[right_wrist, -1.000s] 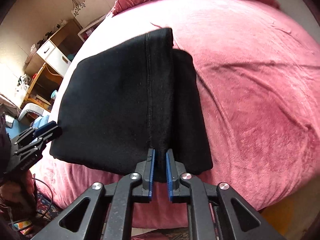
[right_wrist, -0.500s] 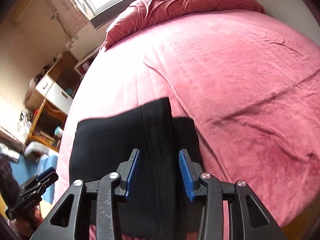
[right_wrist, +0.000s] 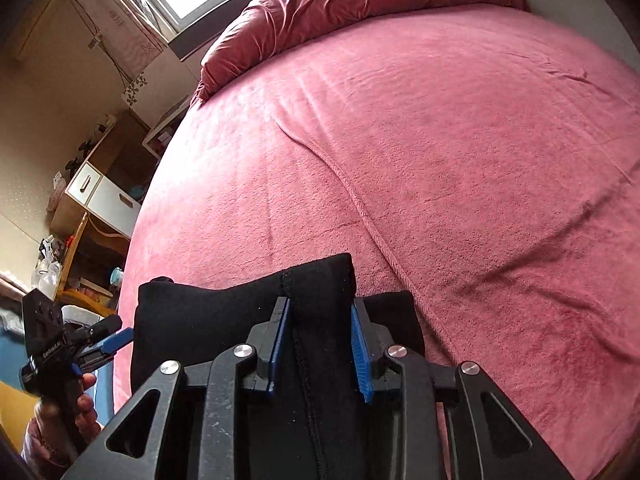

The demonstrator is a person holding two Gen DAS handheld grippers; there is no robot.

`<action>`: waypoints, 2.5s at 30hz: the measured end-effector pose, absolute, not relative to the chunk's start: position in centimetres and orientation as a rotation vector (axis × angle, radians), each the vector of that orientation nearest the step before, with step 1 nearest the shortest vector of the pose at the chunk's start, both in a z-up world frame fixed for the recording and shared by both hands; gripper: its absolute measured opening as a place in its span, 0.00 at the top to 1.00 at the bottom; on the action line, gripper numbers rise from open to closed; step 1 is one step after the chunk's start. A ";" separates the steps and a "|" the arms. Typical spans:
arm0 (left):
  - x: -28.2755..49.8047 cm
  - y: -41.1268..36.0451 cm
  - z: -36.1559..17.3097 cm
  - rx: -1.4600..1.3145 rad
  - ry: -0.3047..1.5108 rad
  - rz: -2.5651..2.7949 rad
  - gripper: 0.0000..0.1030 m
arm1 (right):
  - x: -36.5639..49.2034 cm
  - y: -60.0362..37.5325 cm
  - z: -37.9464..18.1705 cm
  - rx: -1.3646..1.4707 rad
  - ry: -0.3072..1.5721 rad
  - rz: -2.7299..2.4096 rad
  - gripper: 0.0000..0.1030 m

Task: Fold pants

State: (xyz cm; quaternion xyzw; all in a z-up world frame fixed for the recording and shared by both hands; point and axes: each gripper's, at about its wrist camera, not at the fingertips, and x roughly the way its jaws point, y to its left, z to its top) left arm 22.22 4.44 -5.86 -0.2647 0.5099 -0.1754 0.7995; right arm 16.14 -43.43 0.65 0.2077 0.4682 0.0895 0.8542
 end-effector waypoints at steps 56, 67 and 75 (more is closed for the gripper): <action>12.6 -6.1 -6.5 -0.043 1.006 -0.397 0.17 | 12.7 -45.0 -5.6 0.465 1.107 0.347 0.24; 13.2 -7.1 -7.1 -0.019 1.002 -0.410 0.17 | 13.1 -45.5 -8.1 0.548 1.117 0.402 0.23; 13.6 -7.1 -7.9 -0.035 1.013 -0.413 0.15 | 12.8 -46.5 -8.9 0.593 1.110 0.459 0.23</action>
